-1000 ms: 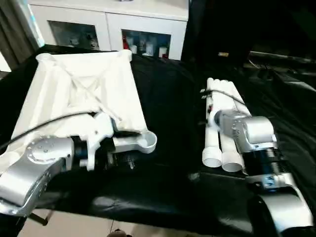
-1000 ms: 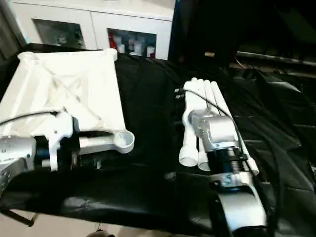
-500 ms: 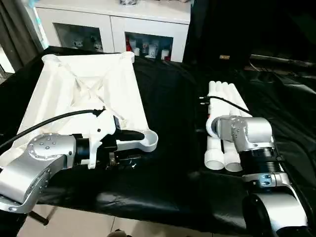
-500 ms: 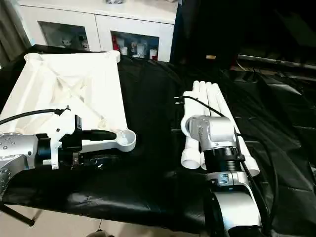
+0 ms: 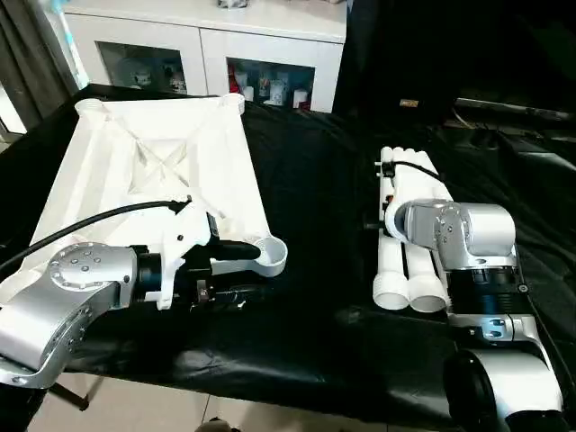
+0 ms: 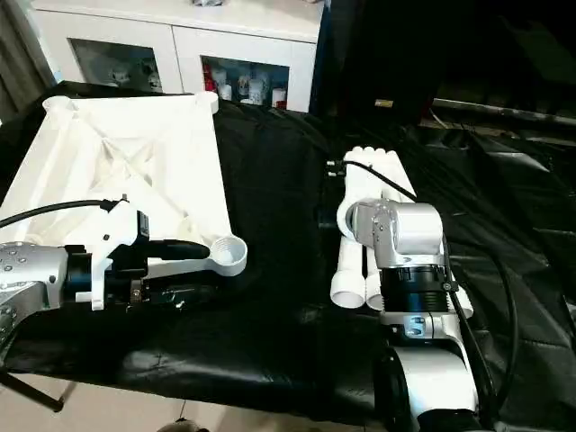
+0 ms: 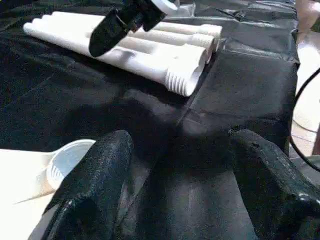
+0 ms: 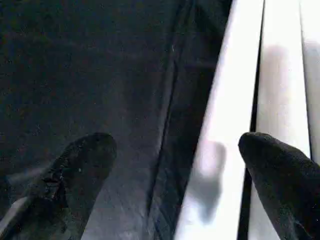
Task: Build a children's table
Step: Pick table leg
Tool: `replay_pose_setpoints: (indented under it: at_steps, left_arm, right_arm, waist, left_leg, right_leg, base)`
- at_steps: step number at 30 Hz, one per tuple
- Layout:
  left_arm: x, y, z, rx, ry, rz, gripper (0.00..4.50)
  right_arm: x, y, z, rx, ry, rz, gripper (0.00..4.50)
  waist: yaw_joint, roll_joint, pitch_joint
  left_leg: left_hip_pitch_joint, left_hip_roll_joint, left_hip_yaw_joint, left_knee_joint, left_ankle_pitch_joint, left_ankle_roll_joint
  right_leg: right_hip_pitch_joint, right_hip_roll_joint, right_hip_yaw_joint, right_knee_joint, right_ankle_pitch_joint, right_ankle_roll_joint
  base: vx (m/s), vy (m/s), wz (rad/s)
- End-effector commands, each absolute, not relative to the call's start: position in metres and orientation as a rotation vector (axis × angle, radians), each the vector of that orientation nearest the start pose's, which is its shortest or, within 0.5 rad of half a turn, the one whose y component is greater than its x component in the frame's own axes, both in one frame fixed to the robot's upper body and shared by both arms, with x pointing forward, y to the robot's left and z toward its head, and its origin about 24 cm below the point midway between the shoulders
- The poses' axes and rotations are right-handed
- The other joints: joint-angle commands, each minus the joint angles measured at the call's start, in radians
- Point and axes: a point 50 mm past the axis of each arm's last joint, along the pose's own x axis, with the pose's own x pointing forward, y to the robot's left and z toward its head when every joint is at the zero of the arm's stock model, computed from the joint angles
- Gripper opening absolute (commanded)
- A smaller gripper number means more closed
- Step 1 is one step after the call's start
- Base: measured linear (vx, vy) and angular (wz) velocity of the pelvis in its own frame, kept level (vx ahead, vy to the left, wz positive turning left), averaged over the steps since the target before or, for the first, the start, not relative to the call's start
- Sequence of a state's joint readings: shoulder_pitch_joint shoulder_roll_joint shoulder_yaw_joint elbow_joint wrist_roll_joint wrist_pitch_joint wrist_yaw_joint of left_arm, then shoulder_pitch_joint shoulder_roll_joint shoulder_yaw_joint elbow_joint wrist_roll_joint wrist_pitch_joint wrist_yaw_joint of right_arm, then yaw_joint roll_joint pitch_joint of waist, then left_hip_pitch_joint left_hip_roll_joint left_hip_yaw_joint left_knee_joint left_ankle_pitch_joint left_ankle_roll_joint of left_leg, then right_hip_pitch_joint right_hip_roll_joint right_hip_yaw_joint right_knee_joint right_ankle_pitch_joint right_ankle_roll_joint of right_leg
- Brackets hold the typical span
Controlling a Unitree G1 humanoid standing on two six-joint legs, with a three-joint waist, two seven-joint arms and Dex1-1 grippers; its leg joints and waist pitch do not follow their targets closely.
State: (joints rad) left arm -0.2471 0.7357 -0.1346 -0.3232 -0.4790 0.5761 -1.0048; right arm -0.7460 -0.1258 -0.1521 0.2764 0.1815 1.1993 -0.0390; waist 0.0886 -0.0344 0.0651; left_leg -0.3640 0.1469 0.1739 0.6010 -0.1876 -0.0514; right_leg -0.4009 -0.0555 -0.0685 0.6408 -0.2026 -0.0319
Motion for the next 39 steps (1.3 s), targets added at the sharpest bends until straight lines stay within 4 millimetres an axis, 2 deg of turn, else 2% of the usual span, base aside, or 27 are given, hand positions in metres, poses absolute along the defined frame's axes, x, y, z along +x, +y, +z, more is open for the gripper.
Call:
replay_pose_setpoints:
  at_steps: [1,9,17,22,23,25,26,27,28,33,35,36,38,39]
  left_arm:
    - [0.243,0.165,0.134,0.259,0.299,-1.264,3.45]
    - [0.242,0.165,0.136,0.255,0.306,-1.276,3.45]
    - [0.241,0.162,0.136,0.252,0.321,-1.291,3.45]
    - [0.24,0.158,0.136,0.246,0.337,-1.315,3.45]
    - [0.24,0.158,0.136,0.248,0.337,-1.316,3.55]
    - [0.24,0.157,0.136,0.251,0.335,-1.317,3.55]
    - [0.241,0.156,0.136,0.252,0.333,-1.319,3.55]
    - [0.241,0.155,0.136,0.252,0.333,-1.32,3.55]
    - [0.241,0.155,0.136,0.252,0.333,-1.32,3.55]
    - [0.243,0.152,0.136,0.288,0.315,-1.322,3.55]
    - [0.244,0.151,0.135,0.311,0.306,-1.313,3.72]
    - [0.246,0.151,0.134,0.332,0.301,-1.29,3.89]
    - [0.248,0.151,0.132,0.346,0.299,-1.271,3.89]
    - [0.25,0.15,0.13,0.371,0.297,-1.249,4.1]
  right_arm:
    - [0.345,-0.151,0.098,0.038,0.772,0.039,4.5]
    - [0.343,-0.153,0.087,0.06,0.809,0.023,4.5]
    - [0.341,-0.147,0.076,0.158,0.878,0.07,4.5]
    - [0.339,-0.148,0.065,0.186,0.938,0.074,4.5]
    - [0.339,-0.148,0.064,0.187,0.942,0.073,4.24]
    - [0.339,-0.149,0.063,0.189,0.947,0.072,4.14]
    - [0.339,-0.15,0.061,0.192,0.955,0.069,4.04]
    - [0.339,-0.15,0.06,0.194,0.959,0.068,4.04]
    - [0.339,-0.15,0.06,0.194,0.959,0.068,3.79]
    - [0.34,-0.155,0.057,0.192,0.976,0.051,3.36]
    - [0.341,-0.156,0.057,0.194,0.976,0.047,3.28]
    - [0.342,-0.158,0.056,0.196,0.975,0.039,3.05]
    - [0.343,-0.159,0.056,0.198,0.974,0.033,2.96]
    - [0.343,-0.161,0.056,0.198,0.972,0.028,2.81]
  waist:
    - [0.0,0.019,-0.064]
    - [0.0,0.019,-0.065]
    - [0.001,0.018,-0.065]
    - [0.0,0.012,-0.066]
    - [0.001,0.013,-0.066]
    - [0.002,0.013,-0.066]
    - [0.001,0.009,-0.066]
    - [0.002,0.011,-0.066]
    - [0.001,0.01,-0.065]
    - [0.0,0.005,-0.065]
    - [0.0,0.007,-0.065]
    - [0.0,0.008,-0.066]
    - [-0.002,0.007,-0.066]
    - [-0.002,0.01,-0.066]
  left_leg:
    - [0.015,0.07,-0.029,-0.079,-0.186,-0.096]
    - [0.014,0.07,-0.029,-0.078,-0.183,-0.096]
    - [0.014,0.071,-0.029,-0.077,-0.176,-0.091]
    - [0.013,0.07,-0.027,-0.076,-0.168,-0.086]
    - [0.013,0.07,-0.027,-0.076,-0.163,-0.086]
    - [0.013,0.07,-0.026,-0.075,-0.151,-0.083]
    - [0.013,0.07,-0.026,-0.076,-0.153,-0.082]
    - [0.013,0.07,-0.026,-0.076,-0.156,-0.083]
    - [0.013,0.07,-0.026,-0.076,-0.157,-0.084]
    - [0.014,0.071,-0.026,-0.076,-0.162,-0.083]
    - [0.014,0.072,-0.027,-0.076,-0.166,-0.086]
    - [0.015,0.072,-0.026,-0.075,-0.171,-0.088]
    - [0.016,0.072,-0.026,-0.076,-0.182,-0.092]
    - [0.016,0.072,-0.028,-0.077,-0.19,-0.094]
  right_leg:
    - [0.047,-0.09,0.071,-0.079,-0.196,-0.11]
    - [0.048,-0.091,0.07,-0.077,-0.189,-0.115]
    - [0.049,-0.092,0.069,-0.077,-0.188,-0.119]
    - [0.05,-0.093,0.07,-0.077,-0.189,-0.126]
    - [0.05,-0.094,0.07,-0.077,-0.189,-0.125]
    - [0.05,-0.093,0.07,-0.076,-0.181,-0.123]
    - [0.05,-0.092,0.069,-0.076,-0.185,-0.12]
    - [0.05,-0.093,0.069,-0.077,-0.193,-0.118]
    - [0.049,-0.093,0.069,-0.077,-0.197,-0.117]
    - [0.048,-0.092,0.069,-0.079,-0.207,-0.109]
    - [0.048,-0.093,0.069,-0.08,-0.215,-0.109]
    - [0.048,-0.094,0.07,-0.08,-0.218,-0.107]
    - [0.047,-0.092,0.069,-0.081,-0.223,-0.105]
    - [0.047,-0.092,0.069,-0.082,-0.227,-0.106]
  base:
    - [0.0,0.0,0.0]
    - [0.0,0.0,0.0]
    - [0.0,0.0,0.0]
    - [0.0,0.0,0.0]
    - [0.0,0.0,0.0]
    - [0.0,0.0,0.0]
    - [0.0,0.0,0.0]
    - [0.0,0.0,0.0]
    - [0.0,0.0,0.0]
    - [0.0,0.0,0.0]
    - [0.0,0.0,0.0]
    - [0.0,0.0,0.0]
    - [0.0,0.0,0.0]
    - [0.0,0.0,0.0]
